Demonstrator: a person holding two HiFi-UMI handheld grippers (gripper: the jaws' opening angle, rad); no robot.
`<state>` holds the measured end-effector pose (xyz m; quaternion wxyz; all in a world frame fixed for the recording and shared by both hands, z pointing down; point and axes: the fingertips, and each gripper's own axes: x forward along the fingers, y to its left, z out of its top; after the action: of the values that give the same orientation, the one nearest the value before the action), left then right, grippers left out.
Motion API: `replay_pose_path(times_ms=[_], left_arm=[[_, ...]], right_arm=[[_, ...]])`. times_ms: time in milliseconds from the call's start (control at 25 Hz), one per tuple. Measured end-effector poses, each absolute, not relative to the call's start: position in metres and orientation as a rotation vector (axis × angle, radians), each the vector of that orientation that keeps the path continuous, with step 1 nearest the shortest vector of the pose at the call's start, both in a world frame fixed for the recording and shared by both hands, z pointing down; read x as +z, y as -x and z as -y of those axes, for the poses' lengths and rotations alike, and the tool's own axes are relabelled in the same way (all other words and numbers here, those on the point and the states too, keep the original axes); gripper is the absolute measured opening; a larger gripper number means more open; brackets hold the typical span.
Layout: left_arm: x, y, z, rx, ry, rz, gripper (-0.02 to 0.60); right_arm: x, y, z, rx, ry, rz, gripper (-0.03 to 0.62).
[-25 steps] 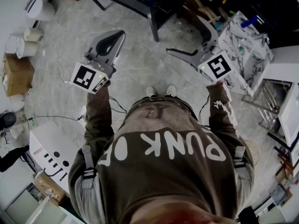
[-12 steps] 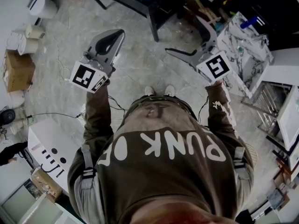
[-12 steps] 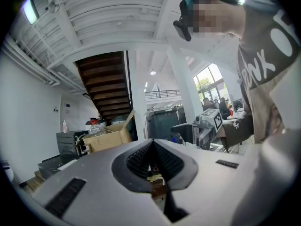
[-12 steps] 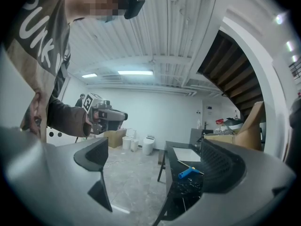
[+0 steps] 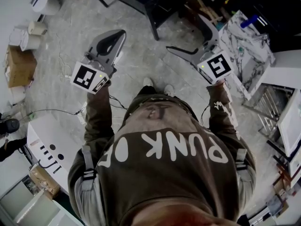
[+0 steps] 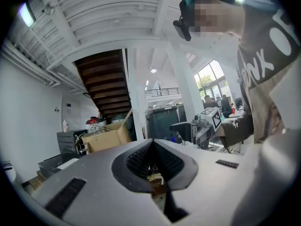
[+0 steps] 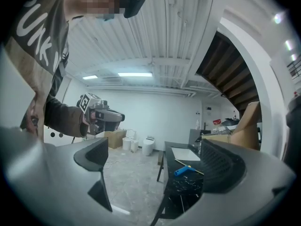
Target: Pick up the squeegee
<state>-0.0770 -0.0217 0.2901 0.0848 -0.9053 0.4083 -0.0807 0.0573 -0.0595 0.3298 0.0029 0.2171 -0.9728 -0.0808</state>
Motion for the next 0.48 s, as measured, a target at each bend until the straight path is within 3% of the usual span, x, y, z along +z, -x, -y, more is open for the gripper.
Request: replay_pose_path(times_ms=[480], left_arm=[[0.298,0.080,0.061,-0.244,2.714,-1.199,0.003]], right_arm=[[0.342,-0.055,0.102,-0.216,-0.728,3.031,0.595]])
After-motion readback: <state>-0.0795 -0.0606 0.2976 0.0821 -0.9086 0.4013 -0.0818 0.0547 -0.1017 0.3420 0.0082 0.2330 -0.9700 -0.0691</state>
